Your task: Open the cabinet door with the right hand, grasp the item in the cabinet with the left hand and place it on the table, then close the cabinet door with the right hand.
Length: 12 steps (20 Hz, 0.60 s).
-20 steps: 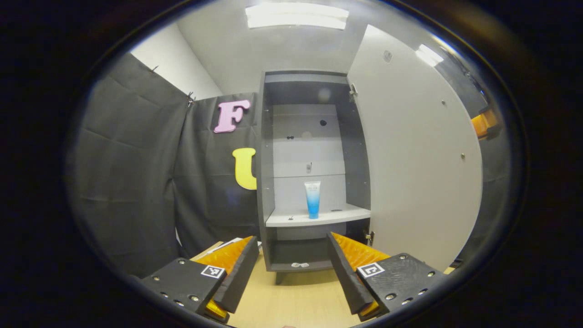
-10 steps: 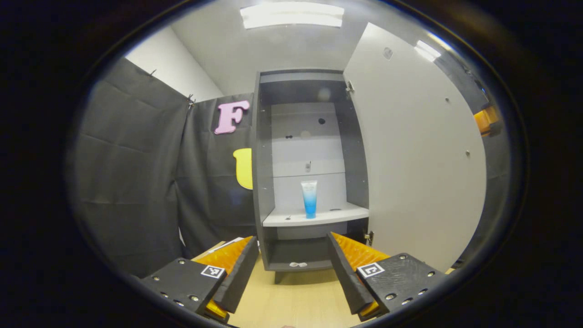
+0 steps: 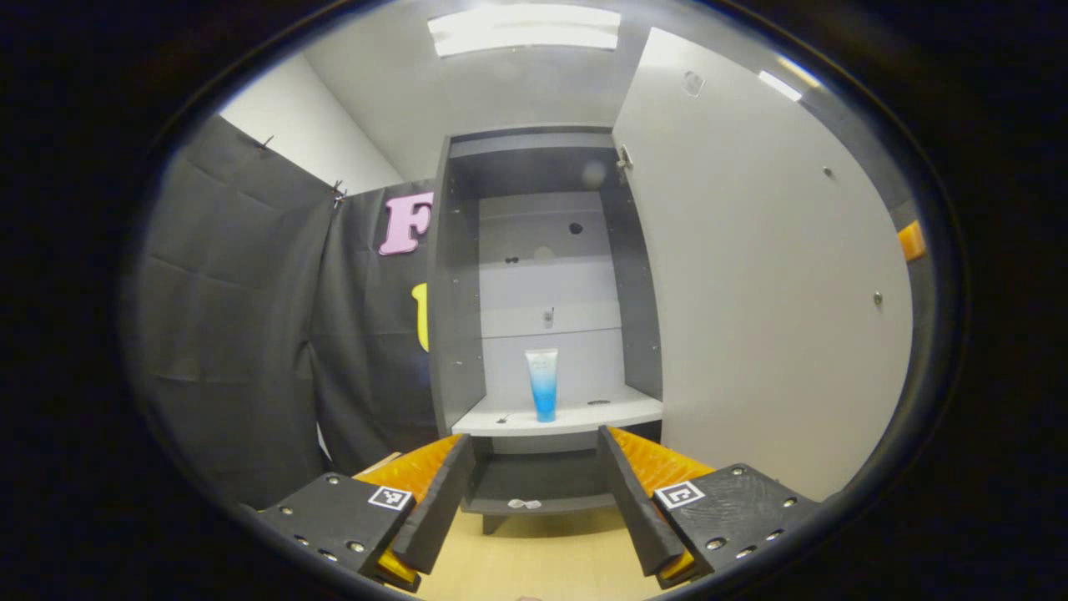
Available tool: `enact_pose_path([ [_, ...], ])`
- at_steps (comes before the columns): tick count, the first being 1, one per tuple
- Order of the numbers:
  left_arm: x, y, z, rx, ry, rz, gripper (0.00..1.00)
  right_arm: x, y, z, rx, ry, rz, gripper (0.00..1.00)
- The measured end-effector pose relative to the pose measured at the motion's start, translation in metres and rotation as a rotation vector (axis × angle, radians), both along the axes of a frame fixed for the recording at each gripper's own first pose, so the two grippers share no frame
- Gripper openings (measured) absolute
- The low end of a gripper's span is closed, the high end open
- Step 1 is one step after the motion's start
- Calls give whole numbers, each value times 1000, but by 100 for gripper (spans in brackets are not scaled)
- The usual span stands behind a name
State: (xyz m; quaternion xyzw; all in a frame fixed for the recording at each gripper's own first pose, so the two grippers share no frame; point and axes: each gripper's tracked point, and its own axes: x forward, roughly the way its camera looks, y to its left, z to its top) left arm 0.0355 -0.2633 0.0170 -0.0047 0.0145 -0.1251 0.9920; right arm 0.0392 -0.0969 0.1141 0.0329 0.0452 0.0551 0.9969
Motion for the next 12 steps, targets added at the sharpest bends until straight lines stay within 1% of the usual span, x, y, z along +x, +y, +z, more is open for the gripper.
enact_pose_path([
  [2,11,-10,11,-5,-6,-31,89,9,-22,-10,-25,-7,-81,74],
  [3,18,-14,14,-3,-8,-44,89,8,-33,-14,-43,-11,-126,93],
  [4,27,-19,15,-4,-9,-59,89,11,-41,-20,-57,-9,-167,93],
  [5,37,-23,16,-7,-5,-76,89,14,-46,-25,-61,-5,-197,97],
  [8,73,-30,17,-2,-7,-101,89,28,-55,-31,-23,11,-263,98],
  [10,99,-33,18,0,-16,-113,89,33,-62,-31,4,10,-308,98],
  [11,115,-36,16,-4,-14,-122,89,36,-64,-31,9,11,-328,93],
  [12,127,-38,14,-13,-10,-135,89,39,-65,-32,10,16,-349,93],
])
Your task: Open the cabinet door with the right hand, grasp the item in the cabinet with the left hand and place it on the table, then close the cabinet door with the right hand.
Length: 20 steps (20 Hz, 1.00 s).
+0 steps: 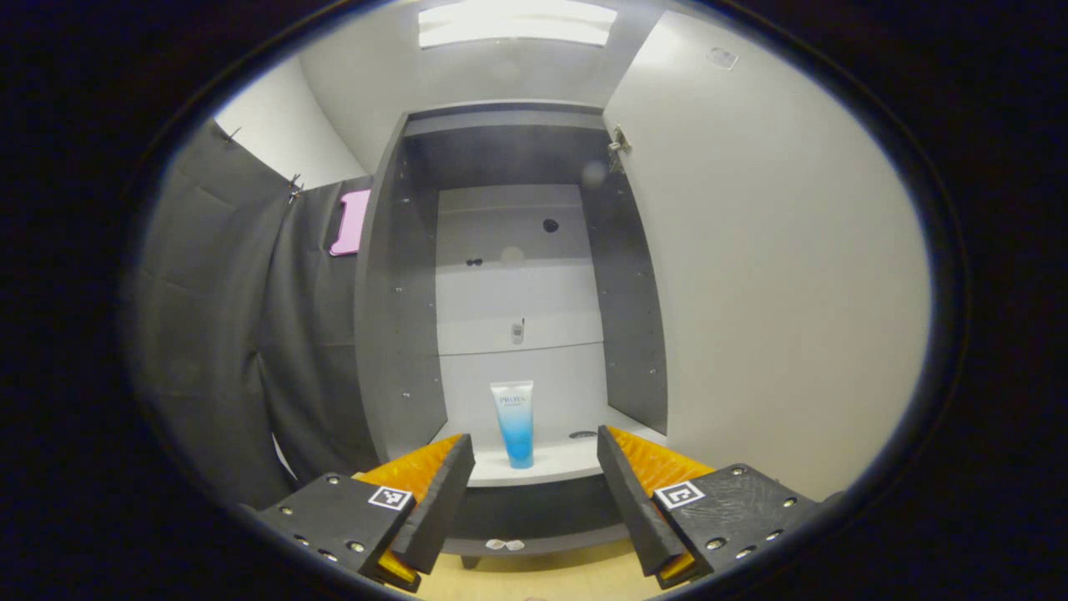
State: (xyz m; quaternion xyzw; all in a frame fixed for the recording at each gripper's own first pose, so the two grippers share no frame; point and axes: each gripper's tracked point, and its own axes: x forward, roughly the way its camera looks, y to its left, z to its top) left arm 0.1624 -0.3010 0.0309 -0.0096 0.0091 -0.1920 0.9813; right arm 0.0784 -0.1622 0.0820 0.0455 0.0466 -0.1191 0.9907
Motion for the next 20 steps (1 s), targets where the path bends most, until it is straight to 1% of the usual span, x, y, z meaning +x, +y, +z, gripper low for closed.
enact_pose_path([
  [1,11,-2,-1,-10,8,-10,90,3,-2,-2,0,6,-21,98],
  [5,56,-16,-12,-33,32,-57,90,13,-1,-11,26,34,-80,98],
  [10,101,-22,-28,-20,32,-71,89,24,-2,-22,48,62,-152,98],
  [15,135,-27,-52,11,59,-73,89,33,9,-33,43,101,-170,98],
  [16,138,-29,-56,16,68,-75,89,36,13,-35,43,110,-166,94],
  [18,143,-31,-63,23,80,-83,89,37,17,-37,39,122,-161,94],
  [19,146,-32,-65,20,81,-85,88,36,17,-36,32,125,-162,99],
  [20,147,-34,-65,17,81,-93,80,35,16,-35,26,127,-162,98],
])
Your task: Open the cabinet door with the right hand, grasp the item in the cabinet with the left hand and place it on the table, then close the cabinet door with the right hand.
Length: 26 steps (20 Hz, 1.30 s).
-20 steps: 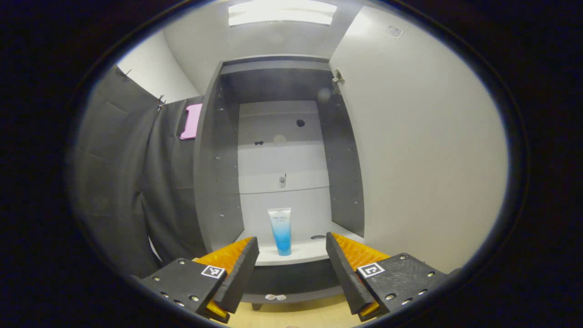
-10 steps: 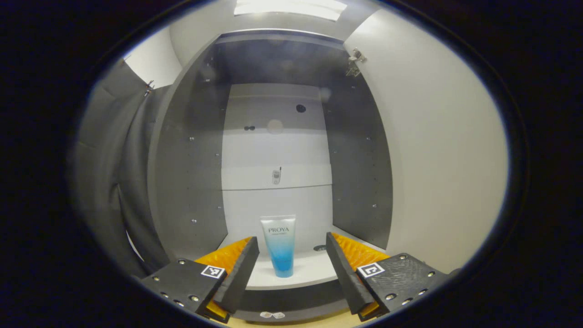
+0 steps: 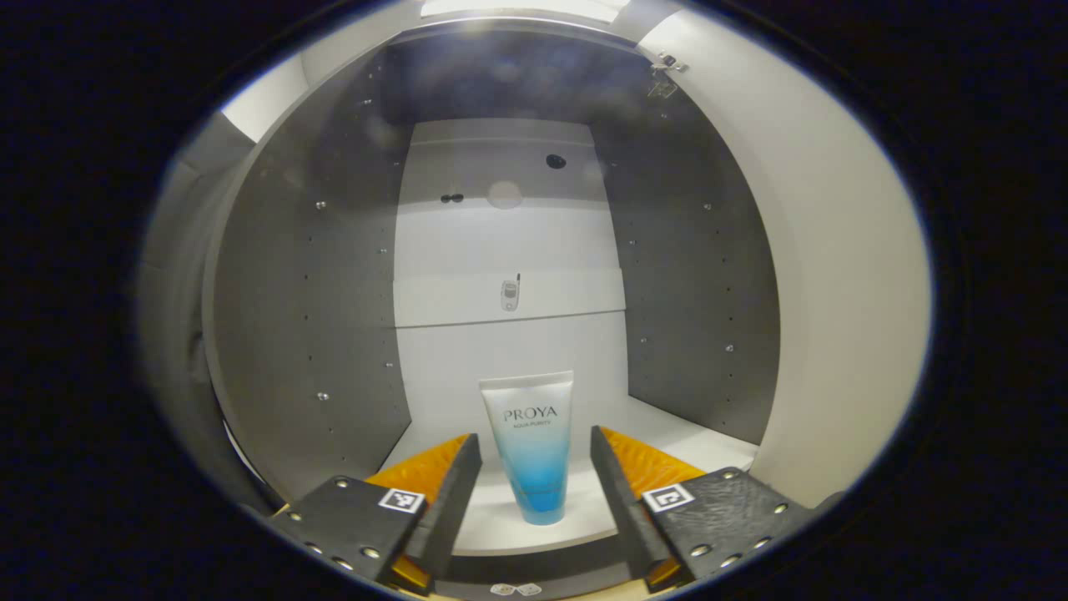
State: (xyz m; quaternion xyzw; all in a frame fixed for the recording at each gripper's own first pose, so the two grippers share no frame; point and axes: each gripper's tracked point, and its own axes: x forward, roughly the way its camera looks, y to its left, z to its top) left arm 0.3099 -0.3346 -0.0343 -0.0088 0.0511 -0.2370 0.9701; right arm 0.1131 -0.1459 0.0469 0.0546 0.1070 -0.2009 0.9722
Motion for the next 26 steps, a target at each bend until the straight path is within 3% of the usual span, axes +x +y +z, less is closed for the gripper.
enact_pose_path([
  [3,4,-2,-1,-4,-1,5,55,-2,-1,4,-5,-3,4,99],
  [4,5,-1,-1,-7,1,5,53,-3,-2,4,-8,-3,4,98],
  [12,-22,15,16,-26,-18,32,52,-12,-7,5,-3,-6,29,98],
  [13,-27,20,19,-29,-20,38,52,-12,-6,6,-2,-7,38,94],
  [16,-47,34,25,-33,-29,60,50,-14,-5,6,-2,-13,69,94],
  [17,-54,38,25,-32,-33,67,50,-14,-5,6,-4,-13,79,98],
  [19,-69,49,23,-31,-33,87,49,-16,-5,6,-2,-14,102,98],
  [20,-77,54,21,-30,-30,96,50,-17,-4,5,0,-13,114,94],
  [21,-83,58,20,-29,-28,106,49,-18,-5,5,1,-14,125,98],
  [24,-108,73,12,-23,-28,132,51,-21,-4,4,2,-14,156,98],
  [26,-125,82,5,-22,-25,148,51,-23,-4,2,1,-14,177,94],
])
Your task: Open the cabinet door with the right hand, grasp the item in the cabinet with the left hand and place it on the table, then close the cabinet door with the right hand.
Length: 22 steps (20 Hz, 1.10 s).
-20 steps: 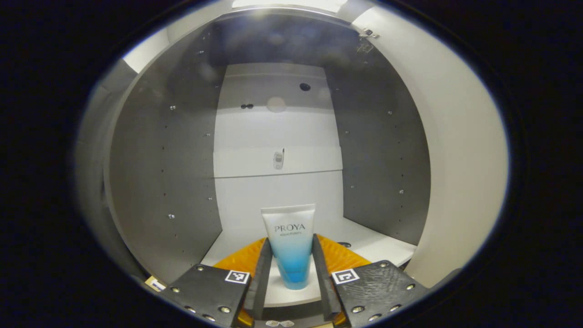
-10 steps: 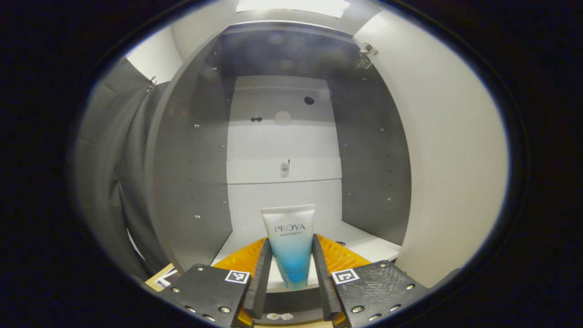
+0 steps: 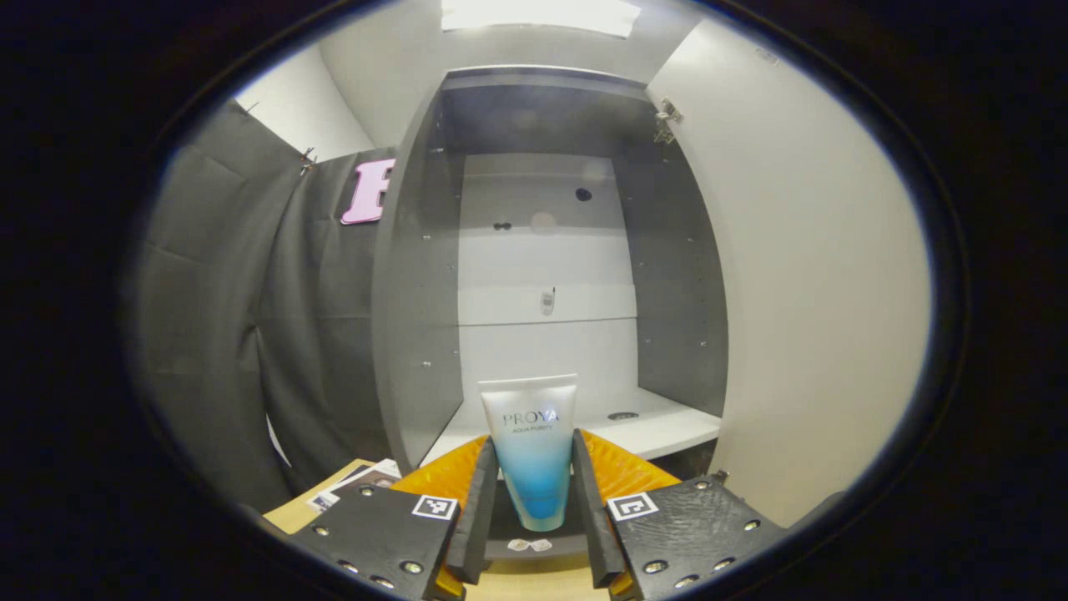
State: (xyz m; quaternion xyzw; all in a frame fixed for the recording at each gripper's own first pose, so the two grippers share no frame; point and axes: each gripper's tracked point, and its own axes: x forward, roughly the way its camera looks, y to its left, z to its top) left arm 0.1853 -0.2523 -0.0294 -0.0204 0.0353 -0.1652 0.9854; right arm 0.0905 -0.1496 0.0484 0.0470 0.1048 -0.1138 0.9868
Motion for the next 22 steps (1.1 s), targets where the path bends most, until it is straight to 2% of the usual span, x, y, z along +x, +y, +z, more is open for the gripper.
enact_pose_path([
  [1,-6,3,-5,-1,3,8,50,-2,0,-1,-1,1,10,94],
  [2,-14,5,-8,-2,7,15,51,-3,1,-2,-1,3,20,98],
  [10,-66,29,-45,8,22,53,51,-11,3,-12,-3,-8,76,99],
  [12,-78,34,-60,14,25,52,51,-11,6,-16,-11,-17,89,98],
  [13,-84,36,-68,17,29,52,51,-11,8,-18,-12,-24,96,94],
  [17,-104,41,-105,13,52,53,51,-11,15,-22,0,-67,110,94],
  [18,-110,44,-116,12,65,58,51,-11,16,-24,1,-67,115,98],
  [22,-128,50,-160,25,108,74,52,-5,25,-36,-9,-41,149,98],
])
